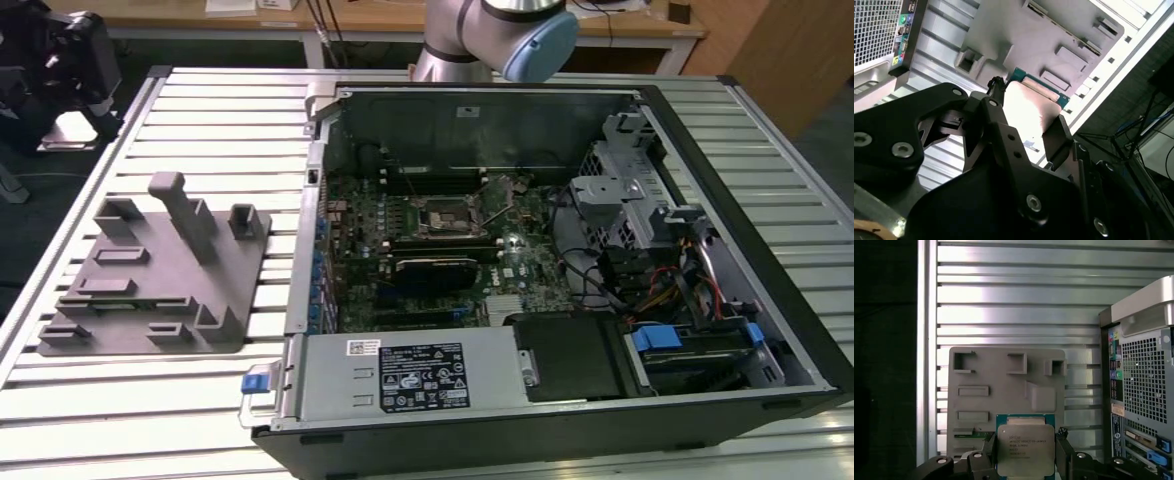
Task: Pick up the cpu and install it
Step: 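Pick up the cpu and move it towards the insertion slot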
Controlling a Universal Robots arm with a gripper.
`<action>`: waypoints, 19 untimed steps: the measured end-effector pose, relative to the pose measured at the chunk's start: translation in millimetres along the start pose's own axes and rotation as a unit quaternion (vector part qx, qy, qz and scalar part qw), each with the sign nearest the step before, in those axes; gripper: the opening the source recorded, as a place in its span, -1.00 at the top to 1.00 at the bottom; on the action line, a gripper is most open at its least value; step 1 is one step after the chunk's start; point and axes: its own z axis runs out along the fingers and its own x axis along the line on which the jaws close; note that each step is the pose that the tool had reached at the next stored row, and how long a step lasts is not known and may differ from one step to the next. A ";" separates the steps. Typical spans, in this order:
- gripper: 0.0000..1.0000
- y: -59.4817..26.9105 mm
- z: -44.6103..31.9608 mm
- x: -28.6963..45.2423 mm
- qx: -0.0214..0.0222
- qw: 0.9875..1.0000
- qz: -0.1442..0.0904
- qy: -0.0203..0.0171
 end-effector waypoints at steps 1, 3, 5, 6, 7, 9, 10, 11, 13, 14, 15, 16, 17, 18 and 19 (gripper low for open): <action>-0.09 0.1 0.2 -2.4 0.000 1.000 0.000 0.000; -0.09 0.2 0.5 -7.1 0.000 1.000 0.000 0.000; -0.09 0.4 0.8 -11.7 0.000 1.000 0.000 0.000; -0.09 0.4 0.9 -13.9 0.000 1.000 0.000 0.000; -0.09 0.6 1.1 -16.1 0.000 1.000 0.000 0.000; -0.09 0.7 1.3 -20.9 0.000 1.000 0.000 0.000; -0.09 0.8 1.6 -23.6 0.000 1.000 0.000 0.000; -0.09 0.9 1.7 -26.2 0.000 1.000 0.000 0.000; -0.09 1.1 2.0 -31.6 0.000 1.000 0.000 0.000; -0.09 1.2 2.2 -34.3 0.000 1.000 0.000 0.000; -0.09 1.3 2.4 -37.0 0.000 1.000 0.000 0.000; -0.09 1.4 2.6 -39.8 0.000 1.000 0.000 0.000; -0.09 1.4 2.8 -42.6 0.000 1.000 0.000 0.000; -0.09 1.5 2.9 -45.7 0.000 1.000 0.000 0.000; -0.09 1.6 3.1 -48.5 0.000 1.000 0.000 0.000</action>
